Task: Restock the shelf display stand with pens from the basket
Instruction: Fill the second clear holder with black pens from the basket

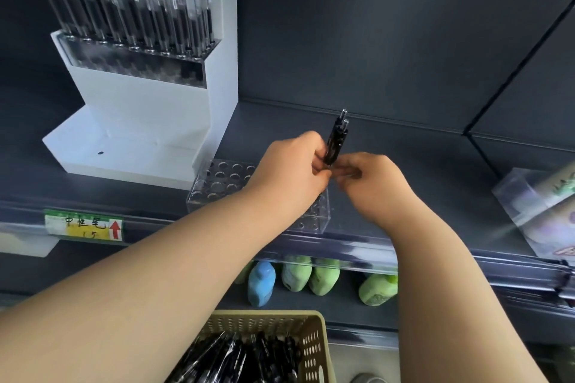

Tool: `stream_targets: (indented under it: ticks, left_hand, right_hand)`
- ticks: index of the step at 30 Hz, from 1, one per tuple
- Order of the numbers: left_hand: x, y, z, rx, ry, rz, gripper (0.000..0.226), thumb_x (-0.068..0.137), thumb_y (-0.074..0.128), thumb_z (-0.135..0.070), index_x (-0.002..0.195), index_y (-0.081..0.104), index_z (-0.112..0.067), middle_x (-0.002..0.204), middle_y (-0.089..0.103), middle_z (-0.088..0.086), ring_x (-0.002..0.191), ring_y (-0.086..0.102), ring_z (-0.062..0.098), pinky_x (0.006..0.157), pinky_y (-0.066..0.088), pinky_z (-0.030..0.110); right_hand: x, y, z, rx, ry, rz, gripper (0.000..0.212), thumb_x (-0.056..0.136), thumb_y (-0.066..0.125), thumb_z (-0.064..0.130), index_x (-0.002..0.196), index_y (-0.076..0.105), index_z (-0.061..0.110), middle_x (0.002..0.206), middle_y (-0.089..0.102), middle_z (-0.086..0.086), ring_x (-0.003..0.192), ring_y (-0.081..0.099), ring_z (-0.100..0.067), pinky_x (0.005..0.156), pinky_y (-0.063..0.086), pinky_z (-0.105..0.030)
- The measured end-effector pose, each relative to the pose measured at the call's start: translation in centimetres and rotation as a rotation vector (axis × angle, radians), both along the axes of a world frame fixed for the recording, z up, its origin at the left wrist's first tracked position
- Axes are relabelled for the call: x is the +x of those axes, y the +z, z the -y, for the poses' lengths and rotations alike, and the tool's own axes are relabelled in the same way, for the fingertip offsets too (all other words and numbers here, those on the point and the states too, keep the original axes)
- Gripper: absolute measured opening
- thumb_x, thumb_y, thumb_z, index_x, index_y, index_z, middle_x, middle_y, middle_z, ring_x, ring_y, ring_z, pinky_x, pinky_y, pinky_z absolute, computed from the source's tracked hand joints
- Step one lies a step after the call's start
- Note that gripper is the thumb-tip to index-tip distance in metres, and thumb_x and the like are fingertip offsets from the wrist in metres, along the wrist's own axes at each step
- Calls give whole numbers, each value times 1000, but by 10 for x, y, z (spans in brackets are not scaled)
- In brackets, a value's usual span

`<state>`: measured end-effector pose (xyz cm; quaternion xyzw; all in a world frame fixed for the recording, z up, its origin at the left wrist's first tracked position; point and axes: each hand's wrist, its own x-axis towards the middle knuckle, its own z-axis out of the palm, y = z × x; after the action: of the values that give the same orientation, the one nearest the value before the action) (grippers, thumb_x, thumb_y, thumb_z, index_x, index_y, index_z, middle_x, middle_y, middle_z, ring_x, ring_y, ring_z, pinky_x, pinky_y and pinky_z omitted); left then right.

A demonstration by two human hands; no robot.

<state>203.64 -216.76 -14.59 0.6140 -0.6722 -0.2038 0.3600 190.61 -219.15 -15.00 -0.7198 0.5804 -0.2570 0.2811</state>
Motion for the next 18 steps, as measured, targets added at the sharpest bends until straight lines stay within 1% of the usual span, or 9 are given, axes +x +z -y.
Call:
stream_targets:
  ticks: [2,4,7,8,10,12,14,16,18]
  left_hand:
    - [-1,-2,1,-4,8,-6,14,79,68,-11,90,59,-14,81,65,-5,78,65,14,77,50,26]
    - [-2,-3,1,-2,2,-13,15,79,68,-10,89,58,-14,81,65,-4,78,65,15,77,51,27]
    - [-4,-6,-1,-9,-24,5,17,78,67,-10,88,54,-15,82,65,-2,77,64,18,77,52,33]
    - [-4,-7,-1,-16,-30,10,17,78,67,-10,88,54,-14,84,66,-1,78,64,19,77,52,34]
    - [-4,-8,-1,-28,-28,-1,17,78,67,-9,91,55,-12,85,66,1,79,64,20,77,52,36]
    - [-5,-9,-1,-36,-24,-3,18,79,67,-9,92,54,-12,85,65,1,79,63,20,77,52,37]
    - [-7,-10,-2,-31,-18,-5,19,80,66,-10,94,53,-13,84,63,-2,80,63,19,78,52,36]
    - [-9,-11,-3,-20,-4,-27,20,80,65,-11,95,53,-14,82,59,-6,81,62,17,79,52,34]
    - [-10,-11,-3,-18,12,-41,19,81,64,-11,95,52,-16,81,56,-8,81,61,16,79,51,33]
  right_hand:
    - [0,0,-1,18,12,9,34,90,47,-2,114,66,13,93,63,2,86,56,-10,73,38,-13]
    - [0,0,-1,25,13,-4,34,90,47,-2,113,66,14,87,61,6,84,55,-10,69,39,-13]
    - [-1,0,-3,15,21,-36,31,90,47,-1,110,67,13,76,55,14,80,52,-9,57,36,-4]
    - [-1,0,-3,12,25,-43,31,91,47,-1,109,67,13,76,55,13,80,52,-9,58,36,-5]
    - [-1,1,-4,13,33,-49,31,91,46,0,111,66,14,83,57,9,83,52,-10,64,37,-15]
    - [-2,-1,-4,18,33,-51,32,92,46,2,114,65,16,88,58,6,84,53,-11,71,36,-17]
    - [-3,-4,-4,27,27,-52,32,93,47,5,116,64,17,90,59,4,83,55,-13,70,37,-18]
    - [-4,-6,-4,32,21,-60,31,93,47,7,117,63,18,92,60,3,83,54,-13,65,38,-17]
    - [-5,-7,-4,34,18,-76,32,94,47,9,121,62,17,99,62,0,85,55,-14,65,39,-16]
